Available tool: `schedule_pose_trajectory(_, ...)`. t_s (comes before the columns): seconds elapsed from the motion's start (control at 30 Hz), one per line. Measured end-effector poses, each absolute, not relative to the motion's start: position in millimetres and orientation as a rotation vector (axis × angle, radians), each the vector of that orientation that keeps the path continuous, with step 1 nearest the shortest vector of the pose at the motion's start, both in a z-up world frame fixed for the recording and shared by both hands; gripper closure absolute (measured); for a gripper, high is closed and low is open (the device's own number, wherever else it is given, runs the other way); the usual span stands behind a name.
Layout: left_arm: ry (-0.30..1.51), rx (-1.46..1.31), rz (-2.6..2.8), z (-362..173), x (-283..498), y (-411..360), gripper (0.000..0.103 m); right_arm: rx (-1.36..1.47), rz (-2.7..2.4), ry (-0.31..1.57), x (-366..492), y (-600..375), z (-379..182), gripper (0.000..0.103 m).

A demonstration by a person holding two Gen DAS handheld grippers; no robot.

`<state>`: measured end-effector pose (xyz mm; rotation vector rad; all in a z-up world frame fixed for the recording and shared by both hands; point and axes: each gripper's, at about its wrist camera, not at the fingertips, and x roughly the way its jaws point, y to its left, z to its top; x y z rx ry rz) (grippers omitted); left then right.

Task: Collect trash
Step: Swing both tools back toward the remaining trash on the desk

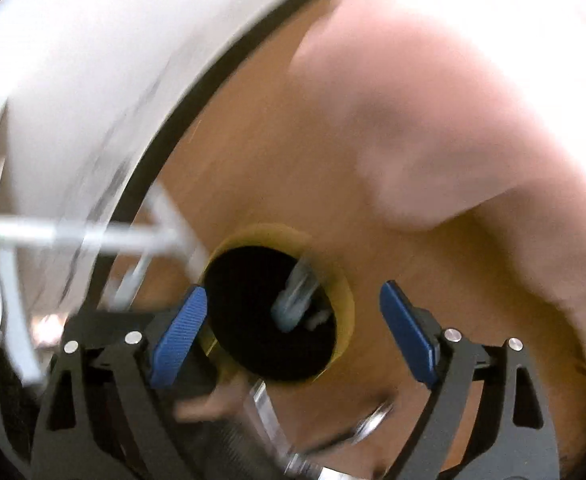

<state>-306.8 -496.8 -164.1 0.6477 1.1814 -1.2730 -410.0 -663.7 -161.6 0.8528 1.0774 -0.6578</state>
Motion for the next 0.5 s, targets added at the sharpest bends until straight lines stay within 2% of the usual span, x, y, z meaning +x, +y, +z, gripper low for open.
schedule_pose_trajectory(0.07, 1.135, 0.602, -1.358, -129.8, -321.3, -499.2, 0.016, 0.692, -0.847, 0.931, -431.6, -662.5, -111.8, 0.013)
schedule_pose_trajectory(0.1, 1.092, 0.573, -1.41, -107.7, -327.8, -497.7, 0.015, 0.611, -0.912, 0.853, -441.1, -658.1, -88.4, 0.006)
schedule_pose_trajectory(0.13, 1.052, 0.549, -1.45, -87.8, -332.1, -495.7, 0.009, 0.494, -0.979, 0.744, -452.4, -647.8, -55.0, 0.006)
schedule_pose_trajectory(0.23, 0.91, 0.445, -1.541, -15.9, -329.7, -472.5, 0.007, 0.303, -1.043, 0.626, -455.9, -621.9, -0.6, 0.006)
schedule_pose_trajectory(0.33, 0.791, 0.375, -1.473, 27.9, -304.2, -436.6, 0.007, 0.239, -1.014, 0.586, -436.7, -597.6, 27.1, 0.006)
schedule_pose_trajectory(0.5, 0.61, 0.236, -1.144, 95.2, -219.6, -329.9, 0.006, 0.193, -0.825, 0.502, -370.7, -542.5, 54.5, 0.006)
